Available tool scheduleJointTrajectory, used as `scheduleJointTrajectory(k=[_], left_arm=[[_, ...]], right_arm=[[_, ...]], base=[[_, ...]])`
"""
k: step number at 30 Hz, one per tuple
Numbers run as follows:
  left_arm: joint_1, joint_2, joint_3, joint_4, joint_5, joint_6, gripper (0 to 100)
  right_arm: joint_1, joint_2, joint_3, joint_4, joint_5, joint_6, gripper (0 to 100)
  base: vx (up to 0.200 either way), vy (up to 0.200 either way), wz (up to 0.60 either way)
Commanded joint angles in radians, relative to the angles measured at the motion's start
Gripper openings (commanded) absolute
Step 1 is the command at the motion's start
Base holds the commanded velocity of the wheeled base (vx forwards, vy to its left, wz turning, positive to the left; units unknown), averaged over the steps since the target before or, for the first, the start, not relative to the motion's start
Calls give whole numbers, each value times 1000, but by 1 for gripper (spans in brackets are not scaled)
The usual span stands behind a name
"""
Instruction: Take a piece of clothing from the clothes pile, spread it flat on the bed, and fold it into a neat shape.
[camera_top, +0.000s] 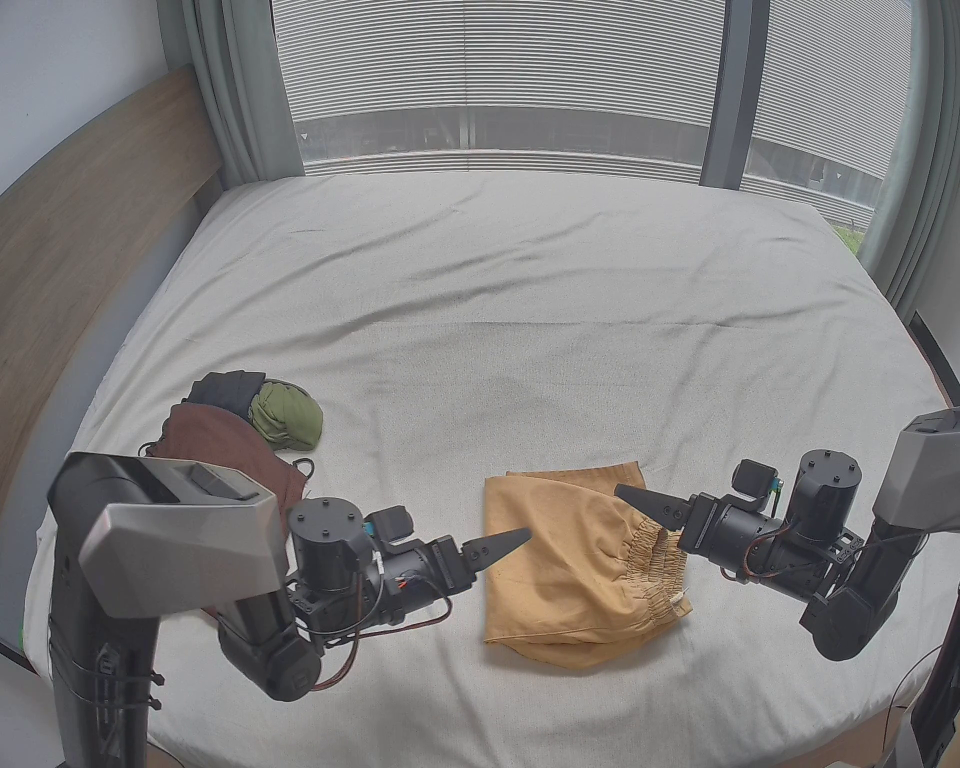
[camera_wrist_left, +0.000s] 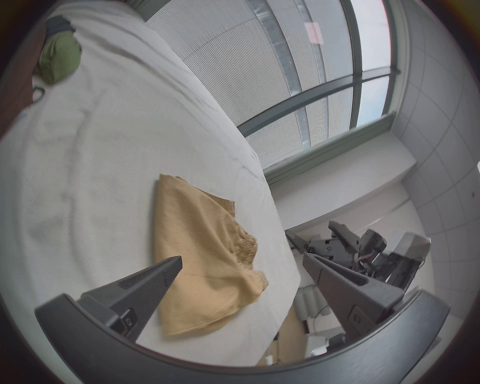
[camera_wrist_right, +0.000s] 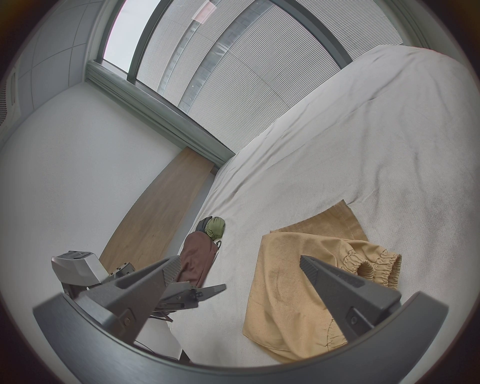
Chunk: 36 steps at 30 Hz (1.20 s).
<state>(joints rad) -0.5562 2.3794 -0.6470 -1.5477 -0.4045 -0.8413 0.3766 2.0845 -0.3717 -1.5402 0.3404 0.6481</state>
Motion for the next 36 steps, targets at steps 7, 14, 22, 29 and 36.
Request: scheduleJointTrajectory(k=[7, 14, 22, 29, 36], left_arm=[[190, -255, 308, -3, -125, 179, 100], [305, -371, 435, 0, -192, 363, 100], [409, -356, 561, 0, -206, 660, 100], [438, -304, 564, -2, -221, 772, 100], [440, -284, 573, -2, -228, 798, 100]], right_arm=[[38, -4, 23, 0, -4, -4, 100], [19, 31, -12, 0, 6, -25, 100], [-61, 131, -3, -1, 60, -82, 100], [-110, 166, 14, -1, 60, -145, 100], [-177, 261, 7, -1, 60, -255, 100]], base=[[0, 0, 0], [0, 0, 0], [0, 0, 0], [0, 0, 0], [0, 0, 0]])
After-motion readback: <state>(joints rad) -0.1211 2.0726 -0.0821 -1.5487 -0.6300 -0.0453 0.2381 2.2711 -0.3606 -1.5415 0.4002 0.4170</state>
